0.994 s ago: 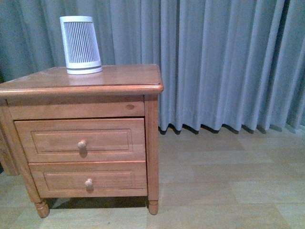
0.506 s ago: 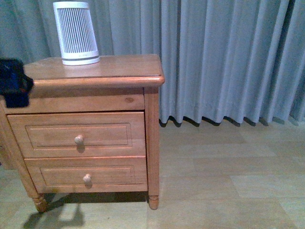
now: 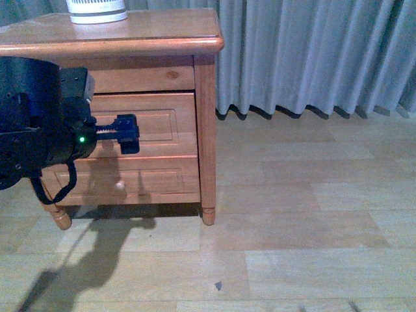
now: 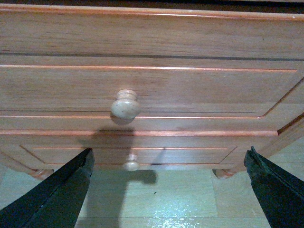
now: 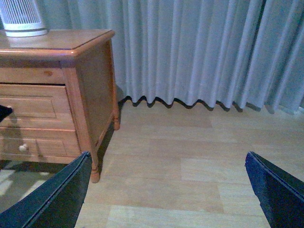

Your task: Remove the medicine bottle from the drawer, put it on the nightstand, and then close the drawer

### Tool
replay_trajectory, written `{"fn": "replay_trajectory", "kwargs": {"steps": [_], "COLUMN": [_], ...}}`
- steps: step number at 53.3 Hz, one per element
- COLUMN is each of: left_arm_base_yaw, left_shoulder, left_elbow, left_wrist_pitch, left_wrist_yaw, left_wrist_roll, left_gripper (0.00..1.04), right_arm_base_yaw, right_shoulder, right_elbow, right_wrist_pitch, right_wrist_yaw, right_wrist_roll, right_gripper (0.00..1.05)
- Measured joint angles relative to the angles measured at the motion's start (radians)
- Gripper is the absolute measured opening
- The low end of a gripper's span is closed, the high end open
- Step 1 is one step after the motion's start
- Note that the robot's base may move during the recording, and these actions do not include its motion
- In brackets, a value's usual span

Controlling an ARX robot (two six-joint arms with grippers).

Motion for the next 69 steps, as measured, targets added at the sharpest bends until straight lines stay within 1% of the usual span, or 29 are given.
{"fn": "replay_trajectory", "kwargs": {"steps": [12, 30, 49, 51, 53, 56, 59, 67, 69], "left_arm_base_yaw": [0.007, 0.031, 0.031, 0.031, 0.031, 0.031, 0.033, 0.047, 0.051], "left_shoulder": [0.091, 0.167, 0.22, 0.224, 0.227, 0.231, 0.237, 0.248, 0.252], "left_elbow": [0.118, 0.179, 0.242, 0.246, 0.249, 0.251, 0.252, 0.258, 0.259], "left_wrist_pitch": [-0.003, 0.056, 0.062, 0.063, 0.068, 0.075, 0.08, 0.082, 0.082], "left_wrist_yaw": [-0.015, 0.004, 0.023, 0.023, 0.024, 0.027, 0.027, 0.027, 0.027], "left_wrist_roll": [-0.04, -0.047, -0.014, -0.007, 0.003, 0.018, 0.033, 0.044, 0.045], "left_gripper": [0.98, 0.98, 0.98, 0.96, 0.89, 0.82, 0.71, 0.5, 0.43], "right_arm_base_yaw": [0.0, 0.0, 0.0, 0.0, 0.0, 0.0, 0.0, 0.0, 0.0], "right_shoulder": [0.0, 0.0, 0.0, 0.0, 0.0, 0.0, 0.0, 0.0, 0.0], "right_elbow": [0.0, 0.0, 0.0, 0.0, 0.0, 0.0, 0.0, 0.0, 0.0], "right_wrist_pitch": [0.0, 0.0, 0.0, 0.0, 0.0, 0.0, 0.0, 0.0, 0.0], "right_wrist_yaw": [0.0, 0.0, 0.0, 0.0, 0.0, 0.0, 0.0, 0.0, 0.0], "right_wrist_roll": [0.0, 0.0, 0.0, 0.0, 0.0, 0.0, 0.0, 0.0, 0.0], "right_gripper": [0.98, 0.98, 0.98, 0.98, 0.98, 0.98, 0.98, 0.98, 0.98]}}
